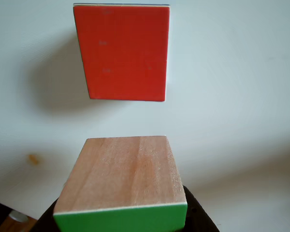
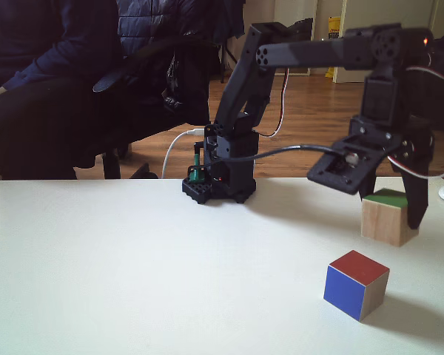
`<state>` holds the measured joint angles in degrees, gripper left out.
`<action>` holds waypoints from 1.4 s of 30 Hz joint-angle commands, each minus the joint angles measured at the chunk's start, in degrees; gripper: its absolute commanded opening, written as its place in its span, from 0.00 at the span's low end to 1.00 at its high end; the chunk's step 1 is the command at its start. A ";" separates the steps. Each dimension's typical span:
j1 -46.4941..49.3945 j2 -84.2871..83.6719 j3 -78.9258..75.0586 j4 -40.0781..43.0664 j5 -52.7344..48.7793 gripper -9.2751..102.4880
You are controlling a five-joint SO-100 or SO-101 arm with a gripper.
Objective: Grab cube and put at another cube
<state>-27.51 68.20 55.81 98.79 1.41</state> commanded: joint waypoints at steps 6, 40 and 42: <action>4.13 5.27 -5.27 2.64 -1.23 0.25; 12.57 -0.88 -5.36 0.88 -4.57 0.25; 12.48 -1.14 -5.36 0.70 -4.48 0.25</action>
<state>-14.77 66.62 53.09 100.11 -2.90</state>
